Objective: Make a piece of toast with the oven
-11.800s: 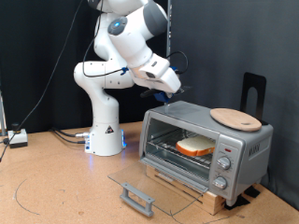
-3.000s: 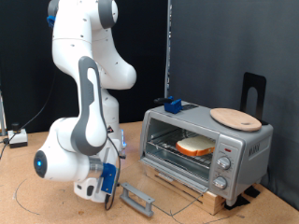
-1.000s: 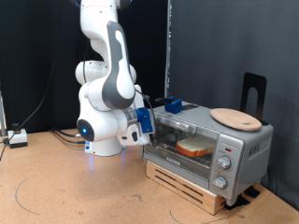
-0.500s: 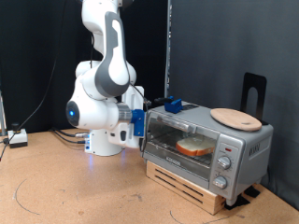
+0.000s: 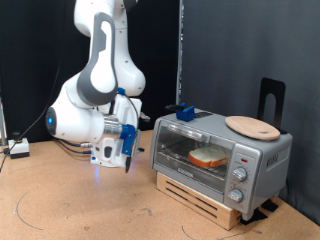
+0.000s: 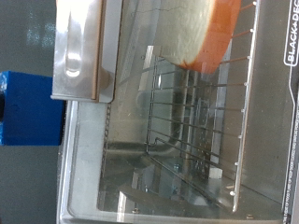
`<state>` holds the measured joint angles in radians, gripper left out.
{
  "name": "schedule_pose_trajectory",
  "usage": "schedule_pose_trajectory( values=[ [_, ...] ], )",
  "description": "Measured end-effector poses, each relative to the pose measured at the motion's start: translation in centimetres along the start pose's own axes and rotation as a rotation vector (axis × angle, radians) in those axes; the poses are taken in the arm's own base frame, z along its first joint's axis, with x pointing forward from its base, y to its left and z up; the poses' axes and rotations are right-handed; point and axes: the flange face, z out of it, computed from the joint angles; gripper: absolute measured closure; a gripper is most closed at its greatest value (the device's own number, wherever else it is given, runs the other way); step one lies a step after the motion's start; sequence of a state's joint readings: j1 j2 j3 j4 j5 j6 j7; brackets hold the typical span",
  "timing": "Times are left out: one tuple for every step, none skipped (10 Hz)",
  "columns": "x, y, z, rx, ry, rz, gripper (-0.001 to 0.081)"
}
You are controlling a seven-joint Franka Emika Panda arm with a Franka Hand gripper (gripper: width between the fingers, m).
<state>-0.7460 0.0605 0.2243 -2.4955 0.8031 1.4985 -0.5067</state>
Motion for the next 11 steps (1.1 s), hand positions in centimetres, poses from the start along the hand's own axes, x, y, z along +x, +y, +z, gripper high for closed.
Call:
schedule_pose_trajectory(
  values=[
    [0.0, 0.0, 0.1, 0.000, -0.001, 0.000, -0.0003],
    [-0.1, -0.6, 0.5, 0.051, -0.024, 0.009, -0.0003],
    [0.2, -2.0, 0.9, 0.138, -0.032, -0.001, -0.0003],
    [0.9, -3.3, 1.4, 0.211, -0.040, 0.005, -0.0003],
    [1.7, -4.5, 1.9, 0.243, -0.051, 0.031, -0.0003],
    [2.5, -5.5, 2.3, 0.234, -0.066, 0.050, -0.0003],
    [3.4, -6.5, 2.6, 0.202, -0.068, 0.064, -0.0003],
    [4.5, -7.4, 3.0, 0.160, -0.051, 0.069, -0.0003],
    [5.8, -8.2, 3.2, 0.126, 0.003, 0.056, -0.0003],
    [6.5, -8.6, 3.4, 0.097, 0.040, 0.044, -0.0003],
    [6.2, -8.6, 3.5, 0.107, 0.014, 0.048, -0.0003]
  ],
)
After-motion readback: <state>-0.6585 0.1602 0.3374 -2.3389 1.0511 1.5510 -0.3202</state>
